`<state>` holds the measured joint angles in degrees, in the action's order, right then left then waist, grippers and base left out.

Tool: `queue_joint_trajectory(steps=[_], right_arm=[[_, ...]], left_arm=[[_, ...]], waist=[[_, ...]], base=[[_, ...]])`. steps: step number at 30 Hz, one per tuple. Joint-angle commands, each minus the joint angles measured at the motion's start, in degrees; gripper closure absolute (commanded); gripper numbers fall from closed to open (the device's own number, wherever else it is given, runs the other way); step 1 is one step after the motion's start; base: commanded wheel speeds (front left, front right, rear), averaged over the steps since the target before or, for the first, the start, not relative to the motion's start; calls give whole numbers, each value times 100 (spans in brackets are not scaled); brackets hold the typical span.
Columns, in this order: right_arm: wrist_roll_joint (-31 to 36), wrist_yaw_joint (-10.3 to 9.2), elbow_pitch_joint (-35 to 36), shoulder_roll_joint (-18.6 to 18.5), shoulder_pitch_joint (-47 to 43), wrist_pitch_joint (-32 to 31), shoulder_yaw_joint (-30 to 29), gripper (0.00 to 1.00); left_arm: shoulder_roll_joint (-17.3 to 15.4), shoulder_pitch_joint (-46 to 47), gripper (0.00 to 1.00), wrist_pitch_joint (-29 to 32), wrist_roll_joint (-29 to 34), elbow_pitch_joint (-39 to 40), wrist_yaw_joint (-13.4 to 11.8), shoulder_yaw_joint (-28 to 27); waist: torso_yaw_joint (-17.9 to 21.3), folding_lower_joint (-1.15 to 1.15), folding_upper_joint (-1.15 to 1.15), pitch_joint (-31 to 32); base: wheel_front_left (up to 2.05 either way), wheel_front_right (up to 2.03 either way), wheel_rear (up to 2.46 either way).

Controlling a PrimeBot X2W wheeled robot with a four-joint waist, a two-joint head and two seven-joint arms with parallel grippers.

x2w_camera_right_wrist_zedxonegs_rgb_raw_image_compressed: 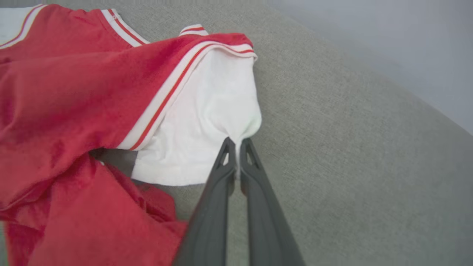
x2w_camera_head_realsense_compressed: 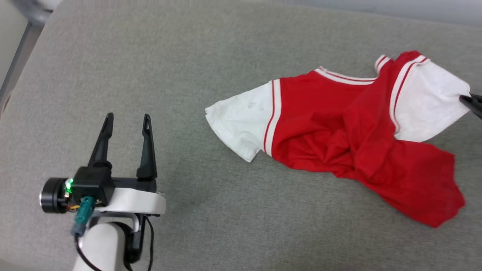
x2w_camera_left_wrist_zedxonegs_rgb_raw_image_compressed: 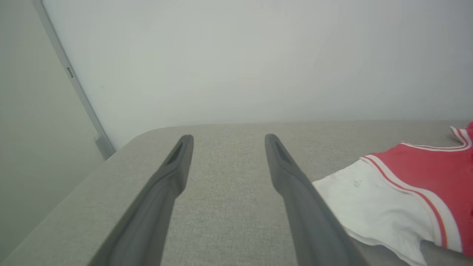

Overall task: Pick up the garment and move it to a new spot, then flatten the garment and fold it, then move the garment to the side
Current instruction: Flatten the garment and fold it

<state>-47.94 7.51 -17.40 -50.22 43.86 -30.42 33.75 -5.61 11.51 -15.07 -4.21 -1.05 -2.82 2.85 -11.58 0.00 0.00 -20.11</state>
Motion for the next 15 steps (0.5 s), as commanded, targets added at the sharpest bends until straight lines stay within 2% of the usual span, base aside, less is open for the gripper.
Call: queue_joint_trajectory(steps=[1,5,8,11,15], right_arm=[[-29,-4,88,-47,-190,107,-65,100],[-6,-4,296,-102,-548,321,-272,100],[61,-4,460,-84,-817,408,-415,100],[125,-4,611,-39,-1068,434,-583,100],[235,-4,759,40,-1363,441,-806,100]], left_arm=[[-95,109,0,-15,-11,-20,102,-60],[-400,381,0,-15,-56,-296,484,-32],[-692,786,0,220,-137,-578,761,36],[-964,1215,0,802,-421,-769,939,204],[-1395,1795,0,1989,-1032,-975,1017,618]], waist=[[234,0,0,259],[407,0,0,459],[536,0,0,553],[640,0,0,589],[776,0,0,573]], base=[[0,0,0],[0,0,0],[0,0,0],[0,0,0],[0,0,0]])
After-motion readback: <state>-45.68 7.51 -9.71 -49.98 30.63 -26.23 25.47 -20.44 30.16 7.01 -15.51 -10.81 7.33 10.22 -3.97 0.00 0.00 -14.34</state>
